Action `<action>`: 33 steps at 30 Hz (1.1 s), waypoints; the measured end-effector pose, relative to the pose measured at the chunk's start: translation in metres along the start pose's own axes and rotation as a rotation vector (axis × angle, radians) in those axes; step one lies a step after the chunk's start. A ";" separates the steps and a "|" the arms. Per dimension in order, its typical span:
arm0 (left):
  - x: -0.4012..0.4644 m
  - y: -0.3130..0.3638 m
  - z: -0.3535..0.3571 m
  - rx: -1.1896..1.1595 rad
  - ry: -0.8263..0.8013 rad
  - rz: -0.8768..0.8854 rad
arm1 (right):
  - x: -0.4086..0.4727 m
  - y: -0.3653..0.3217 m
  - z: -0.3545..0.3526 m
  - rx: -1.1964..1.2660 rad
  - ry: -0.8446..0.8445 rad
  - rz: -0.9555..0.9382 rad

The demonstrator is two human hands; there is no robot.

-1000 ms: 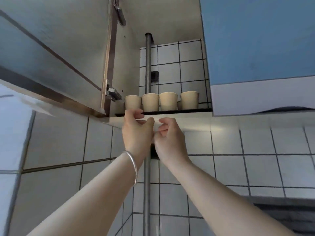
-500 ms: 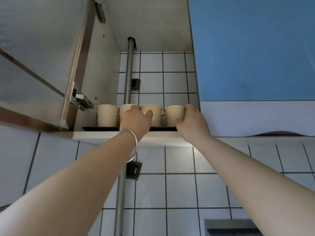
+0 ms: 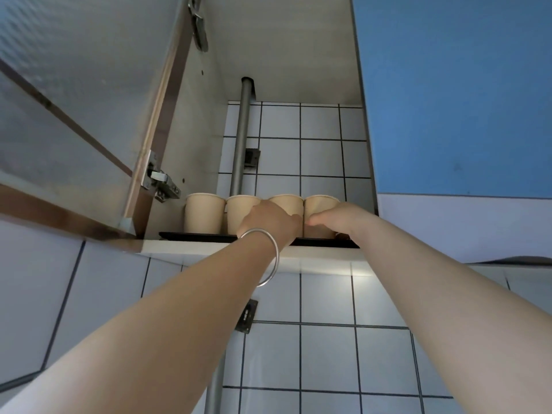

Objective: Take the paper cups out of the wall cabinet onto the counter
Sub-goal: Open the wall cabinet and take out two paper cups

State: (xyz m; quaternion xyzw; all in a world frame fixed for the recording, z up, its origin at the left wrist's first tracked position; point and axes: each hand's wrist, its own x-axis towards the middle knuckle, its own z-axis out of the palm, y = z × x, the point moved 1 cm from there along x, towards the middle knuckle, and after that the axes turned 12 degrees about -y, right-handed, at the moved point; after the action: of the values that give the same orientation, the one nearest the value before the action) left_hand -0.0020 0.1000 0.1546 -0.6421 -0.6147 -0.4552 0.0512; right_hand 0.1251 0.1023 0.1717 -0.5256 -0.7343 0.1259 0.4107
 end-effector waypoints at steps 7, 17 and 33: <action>0.000 0.003 0.000 -0.183 0.060 0.015 | 0.003 0.003 -0.002 0.153 0.080 -0.045; -0.039 0.010 -0.043 -0.496 0.249 0.169 | -0.035 -0.018 -0.005 0.602 0.072 -0.356; -0.226 -0.071 -0.043 -0.585 0.333 -0.095 | -0.183 0.012 0.137 1.256 -0.295 -0.322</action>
State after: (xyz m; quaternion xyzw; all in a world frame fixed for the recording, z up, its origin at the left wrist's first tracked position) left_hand -0.0457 -0.0778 -0.0021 -0.5169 -0.4705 -0.7129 -0.0568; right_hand 0.0523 -0.0188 -0.0081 -0.0473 -0.6392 0.5376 0.5479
